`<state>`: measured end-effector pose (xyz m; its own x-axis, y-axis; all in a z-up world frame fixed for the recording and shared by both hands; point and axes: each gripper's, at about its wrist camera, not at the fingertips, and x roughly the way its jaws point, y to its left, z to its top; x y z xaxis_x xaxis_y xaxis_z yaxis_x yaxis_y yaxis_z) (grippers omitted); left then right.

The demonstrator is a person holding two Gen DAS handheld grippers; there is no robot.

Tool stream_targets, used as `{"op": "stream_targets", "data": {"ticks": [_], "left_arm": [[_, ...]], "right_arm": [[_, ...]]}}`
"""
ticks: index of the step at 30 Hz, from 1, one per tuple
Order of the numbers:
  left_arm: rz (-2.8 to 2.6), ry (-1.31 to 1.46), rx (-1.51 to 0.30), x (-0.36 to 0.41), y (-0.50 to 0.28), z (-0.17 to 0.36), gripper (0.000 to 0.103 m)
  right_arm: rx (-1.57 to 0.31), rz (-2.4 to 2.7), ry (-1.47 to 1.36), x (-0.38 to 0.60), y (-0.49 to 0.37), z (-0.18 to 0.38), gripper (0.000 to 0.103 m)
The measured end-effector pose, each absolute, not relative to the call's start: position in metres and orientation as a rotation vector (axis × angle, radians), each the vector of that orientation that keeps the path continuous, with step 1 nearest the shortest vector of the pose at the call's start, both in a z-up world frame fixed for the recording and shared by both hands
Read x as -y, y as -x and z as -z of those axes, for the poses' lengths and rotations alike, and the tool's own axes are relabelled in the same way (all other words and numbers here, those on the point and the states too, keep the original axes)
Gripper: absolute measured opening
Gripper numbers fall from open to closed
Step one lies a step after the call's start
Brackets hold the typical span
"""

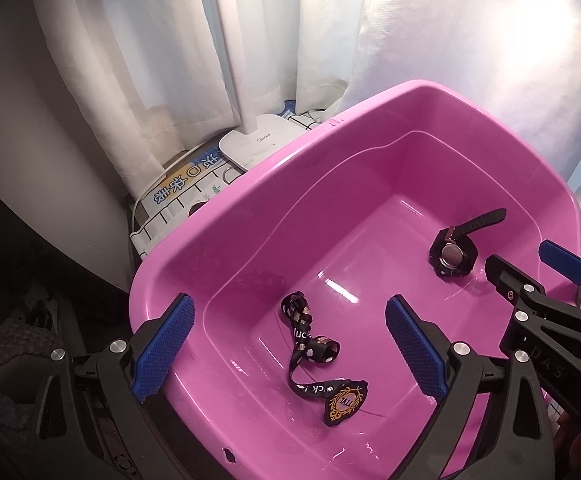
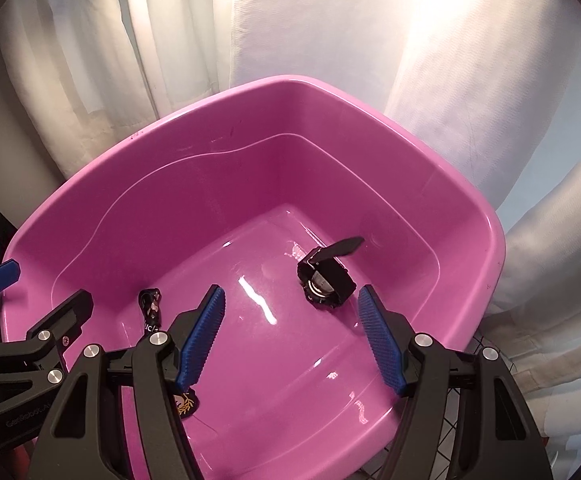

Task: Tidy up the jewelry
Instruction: 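Open both tools to drop the lanyard and watch into the tub, then move both tools back over the table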

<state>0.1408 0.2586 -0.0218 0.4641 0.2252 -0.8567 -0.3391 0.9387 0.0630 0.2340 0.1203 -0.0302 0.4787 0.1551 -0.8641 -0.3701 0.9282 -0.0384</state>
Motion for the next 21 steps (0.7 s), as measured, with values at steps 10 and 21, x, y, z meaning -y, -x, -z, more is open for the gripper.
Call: {"op": "stream_targets", "data": {"ticks": [10, 21], "left_arm": [[-0.336, 0.149, -1.014, -0.257, -0.126, 0.011, 0.096], [-0.257, 0.136, -0.958, -0.226, -0.104, -0.014, 0.096]], "right_arm": [[-0.979, -0.328, 0.203, -0.106, -0.217, 0.009, 0.066], [-0.931, -0.297, 0.166, -0.054, -0.173, -0.014, 0.066]]}}
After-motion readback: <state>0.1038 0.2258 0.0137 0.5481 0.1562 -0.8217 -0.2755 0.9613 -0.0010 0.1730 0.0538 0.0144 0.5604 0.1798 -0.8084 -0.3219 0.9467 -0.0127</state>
